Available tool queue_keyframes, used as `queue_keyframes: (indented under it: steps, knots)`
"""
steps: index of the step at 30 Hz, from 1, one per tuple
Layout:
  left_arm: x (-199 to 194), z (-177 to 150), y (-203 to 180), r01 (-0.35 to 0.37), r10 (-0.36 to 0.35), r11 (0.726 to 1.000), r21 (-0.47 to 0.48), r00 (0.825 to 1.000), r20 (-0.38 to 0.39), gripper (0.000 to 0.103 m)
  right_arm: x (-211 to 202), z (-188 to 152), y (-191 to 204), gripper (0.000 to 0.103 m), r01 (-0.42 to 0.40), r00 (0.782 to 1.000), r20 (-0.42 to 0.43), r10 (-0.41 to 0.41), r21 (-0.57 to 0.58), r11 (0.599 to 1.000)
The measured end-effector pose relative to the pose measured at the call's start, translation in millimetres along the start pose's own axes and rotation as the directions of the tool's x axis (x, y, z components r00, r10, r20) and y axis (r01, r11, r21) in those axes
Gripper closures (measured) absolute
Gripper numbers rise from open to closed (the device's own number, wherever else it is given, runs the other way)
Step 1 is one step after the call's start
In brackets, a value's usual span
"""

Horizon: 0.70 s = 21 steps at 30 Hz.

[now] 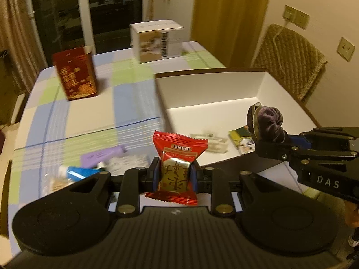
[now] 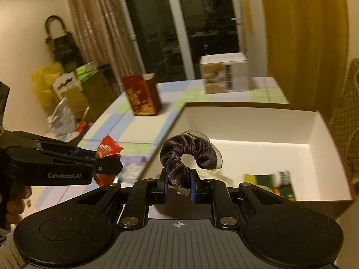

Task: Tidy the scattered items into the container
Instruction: 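Carry the red candy packet and brown scrunchie over the box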

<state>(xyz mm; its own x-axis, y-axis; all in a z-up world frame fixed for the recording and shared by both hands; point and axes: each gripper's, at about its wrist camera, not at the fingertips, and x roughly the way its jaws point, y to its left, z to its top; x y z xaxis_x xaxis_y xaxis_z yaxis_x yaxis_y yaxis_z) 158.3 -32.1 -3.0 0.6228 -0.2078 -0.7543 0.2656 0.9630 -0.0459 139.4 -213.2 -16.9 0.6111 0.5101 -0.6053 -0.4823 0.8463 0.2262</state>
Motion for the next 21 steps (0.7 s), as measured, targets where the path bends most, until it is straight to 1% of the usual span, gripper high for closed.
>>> queue_keyframes:
  steps: [6,11,16,19,21]
  knots:
    - [16,15,-24,0.026,-0.025,0.999,0.038,1.0,-0.012,0.081,-6,2,-29,0.082,0.046,0.999,0.012,-0.046,0.049,0.998]
    - [31,28,-39,0.044,-0.044,0.997,0.069,0.999,-0.015,0.081,-2,4,-48,0.082,0.075,0.997,0.025,-0.077,0.071,0.995]
    - [55,44,-53,0.061,-0.058,0.993,0.097,0.998,-0.027,0.081,18,10,-72,0.082,0.11,0.993,0.025,-0.112,0.088,0.99]
    - [73,56,-61,0.055,-0.052,0.991,0.118,0.998,-0.029,0.081,33,15,-88,0.082,0.12,0.992,0.011,-0.122,0.115,0.986]
    - [86,65,-64,0.047,-0.043,0.991,0.122,0.998,-0.034,0.081,43,19,-96,0.082,0.133,0.991,0.003,-0.134,0.11,0.985]
